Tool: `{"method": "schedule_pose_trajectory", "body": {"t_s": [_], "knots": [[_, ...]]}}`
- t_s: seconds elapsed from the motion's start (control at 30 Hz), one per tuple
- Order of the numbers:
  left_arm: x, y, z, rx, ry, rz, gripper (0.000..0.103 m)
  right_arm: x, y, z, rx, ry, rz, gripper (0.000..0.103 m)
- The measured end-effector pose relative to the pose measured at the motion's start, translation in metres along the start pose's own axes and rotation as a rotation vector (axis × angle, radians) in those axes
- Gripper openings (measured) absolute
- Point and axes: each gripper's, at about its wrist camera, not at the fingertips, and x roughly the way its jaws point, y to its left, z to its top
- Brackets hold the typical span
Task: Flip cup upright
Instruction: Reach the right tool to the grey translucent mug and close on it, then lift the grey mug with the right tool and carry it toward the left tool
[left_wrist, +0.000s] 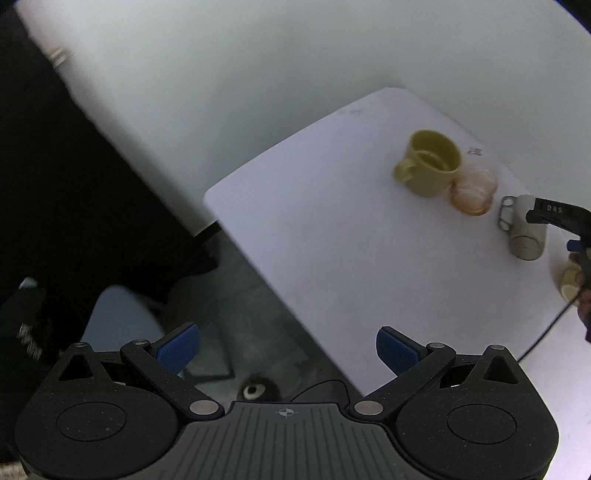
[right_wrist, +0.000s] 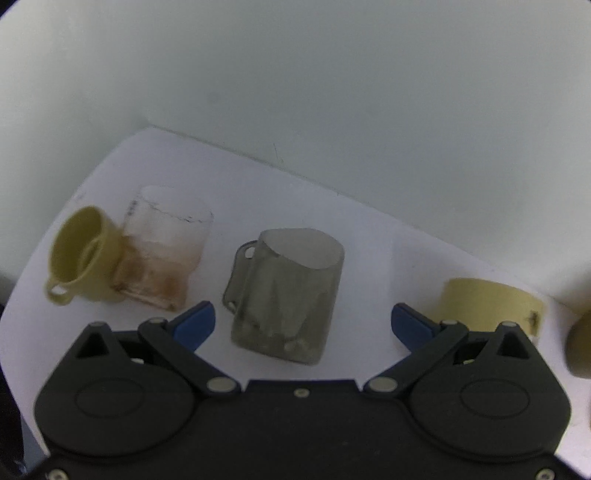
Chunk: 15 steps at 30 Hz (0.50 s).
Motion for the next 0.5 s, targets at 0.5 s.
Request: {"method": "schedule_pose_trajectory", "body": {"t_s": [0.5], "knots": [[-0.006,-0.009,0.041,0.143,-0.105,-0.135,0.103,-0.008,0.006,-0.055,0.102,0.097,0.027,0.068]]}}
